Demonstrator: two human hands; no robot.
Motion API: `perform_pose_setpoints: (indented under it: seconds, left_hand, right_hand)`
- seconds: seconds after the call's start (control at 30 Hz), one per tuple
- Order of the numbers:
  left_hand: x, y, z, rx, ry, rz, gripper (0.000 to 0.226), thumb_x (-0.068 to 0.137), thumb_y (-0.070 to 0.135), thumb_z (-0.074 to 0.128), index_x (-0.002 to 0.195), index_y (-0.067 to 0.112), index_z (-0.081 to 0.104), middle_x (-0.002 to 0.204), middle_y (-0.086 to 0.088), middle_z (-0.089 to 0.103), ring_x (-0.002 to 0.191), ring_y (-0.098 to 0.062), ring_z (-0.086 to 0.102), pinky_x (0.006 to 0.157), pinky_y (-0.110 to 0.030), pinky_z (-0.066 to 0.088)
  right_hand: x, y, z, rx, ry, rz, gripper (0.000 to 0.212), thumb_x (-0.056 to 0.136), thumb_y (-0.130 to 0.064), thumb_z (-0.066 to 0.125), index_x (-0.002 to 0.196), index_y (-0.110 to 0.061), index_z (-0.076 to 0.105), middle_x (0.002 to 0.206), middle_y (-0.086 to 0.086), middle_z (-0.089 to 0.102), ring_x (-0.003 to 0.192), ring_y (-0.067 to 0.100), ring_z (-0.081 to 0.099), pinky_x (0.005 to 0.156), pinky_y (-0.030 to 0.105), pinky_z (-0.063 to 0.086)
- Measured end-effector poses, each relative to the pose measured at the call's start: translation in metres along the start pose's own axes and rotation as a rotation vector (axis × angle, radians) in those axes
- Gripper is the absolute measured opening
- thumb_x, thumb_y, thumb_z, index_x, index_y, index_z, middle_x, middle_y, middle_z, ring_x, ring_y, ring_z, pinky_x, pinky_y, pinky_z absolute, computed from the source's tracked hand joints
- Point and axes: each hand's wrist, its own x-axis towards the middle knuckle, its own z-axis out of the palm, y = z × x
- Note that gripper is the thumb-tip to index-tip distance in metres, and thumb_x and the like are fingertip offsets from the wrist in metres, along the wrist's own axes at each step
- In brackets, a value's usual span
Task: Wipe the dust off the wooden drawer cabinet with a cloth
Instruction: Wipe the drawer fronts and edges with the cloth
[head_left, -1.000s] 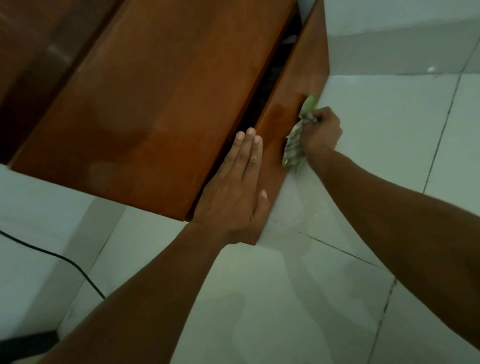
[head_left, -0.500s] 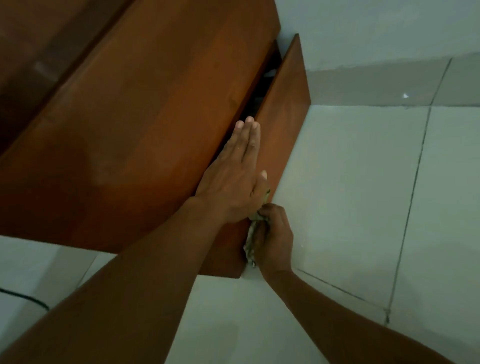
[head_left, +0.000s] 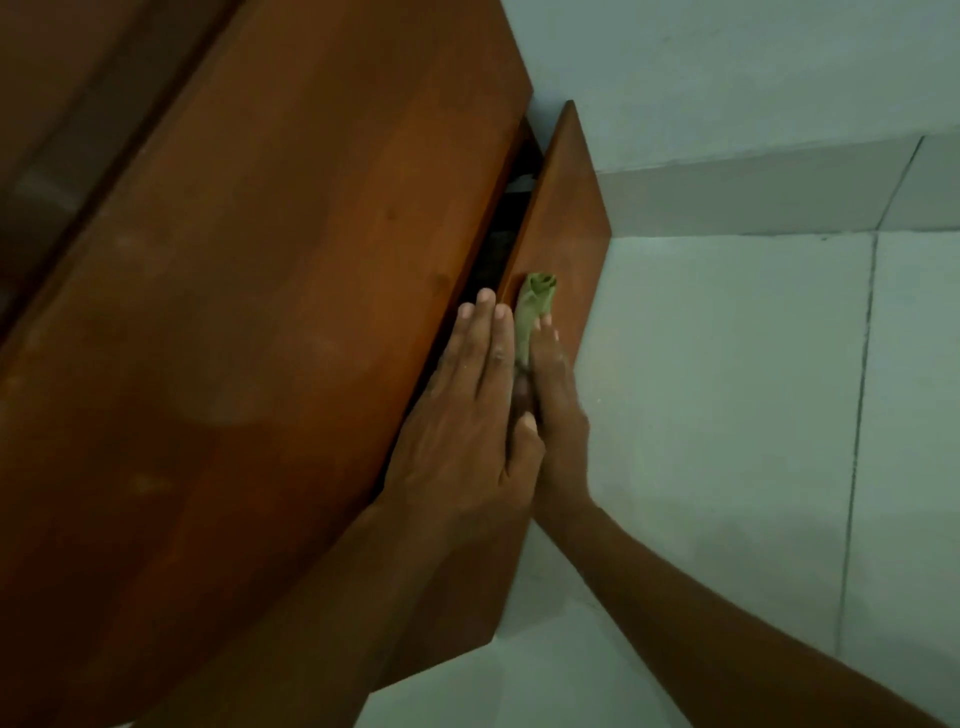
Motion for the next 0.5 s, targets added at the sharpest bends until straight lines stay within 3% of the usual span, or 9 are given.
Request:
perform_pose_setpoints:
  seconds: [0.07, 0.13, 0.2, 0.33, 0.43, 0.5]
  left_hand:
    - [0.0, 0.001, 0.001, 0.01, 0.019, 0.001, 0.075, 0.097, 0.037, 0.027, 0.16, 0.003, 0.006, 0.17, -0.011, 0.0, 0.157, -0.02, -0.004, 0.125, -0.05, 0.019]
    - [0.001, 0.002, 0.0, 0.009, 0.005, 0.012, 0.075, 0.097, 0.038, 0.027, 0.16, 0.003, 0.006, 0.17, -0.012, -0.001, 0.157, -0.02, -0.004, 0.125, -0.05, 0.018]
    - [0.0, 0.0, -0.002, 0.001, -0.019, -0.001, 0.076, 0.096, 0.036, 0.031, 0.16, 0.005, 0.004, 0.17, -0.01, -0.004, 0.157, -0.019, -0.007, 0.125, -0.049, 0.018]
    - [-0.003, 0.001, -0.003, 0.029, -0.044, -0.018, 0.079, 0.095, 0.036, 0.035, 0.161, 0.008, 0.0, 0.171, -0.007, -0.007, 0.156, -0.018, -0.009, 0.125, -0.048, 0.019]
    - [-0.003, 0.001, -0.003, 0.056, -0.052, -0.023, 0.079, 0.096, 0.037, 0.034, 0.161, 0.009, -0.001, 0.17, -0.007, -0.008, 0.156, -0.018, -0.009, 0.124, -0.048, 0.021]
    - [-0.003, 0.0, -0.003, 0.07, -0.051, -0.032, 0.079, 0.096, 0.036, 0.035, 0.161, 0.01, -0.002, 0.17, -0.006, -0.008, 0.156, -0.017, -0.01, 0.124, -0.046, 0.021]
  right_hand:
    - [-0.003, 0.015, 0.009, -0.046, -0.064, -0.053, 0.057, 0.106, -0.03, 0.032, 0.159, -0.018, 0.015, 0.168, 0.001, 0.012, 0.156, 0.021, 0.012, 0.124, 0.051, 0.022]
    - [0.023, 0.029, 0.008, -0.08, -0.018, -0.039, 0.056, 0.108, -0.023, 0.03, 0.159, -0.021, 0.007, 0.167, -0.003, 0.006, 0.156, 0.022, 0.01, 0.122, 0.054, 0.025]
    - [0.059, 0.042, 0.003, -0.104, 0.045, 0.04, 0.054, 0.108, -0.02, 0.028, 0.159, -0.018, 0.01, 0.166, 0.002, 0.014, 0.154, 0.024, 0.018, 0.121, 0.052, 0.028]
    - [0.125, 0.056, -0.013, -0.188, 0.079, 0.37, 0.055, 0.103, -0.023, 0.031, 0.158, -0.023, 0.023, 0.156, 0.009, 0.043, 0.139, 0.029, 0.046, 0.117, 0.039, 0.037]
    - [0.145, 0.057, -0.028, -0.16, 0.192, 0.635, 0.05, 0.095, -0.006, 0.041, 0.142, -0.019, 0.053, 0.127, 0.009, 0.065, 0.118, 0.028, 0.062, 0.098, 0.029, 0.048]
    - [0.139, 0.051, -0.034, -0.108, 0.283, 0.729, 0.045, 0.092, -0.003, 0.042, 0.13, -0.015, 0.062, 0.112, 0.006, 0.068, 0.107, 0.025, 0.066, 0.089, 0.026, 0.051]
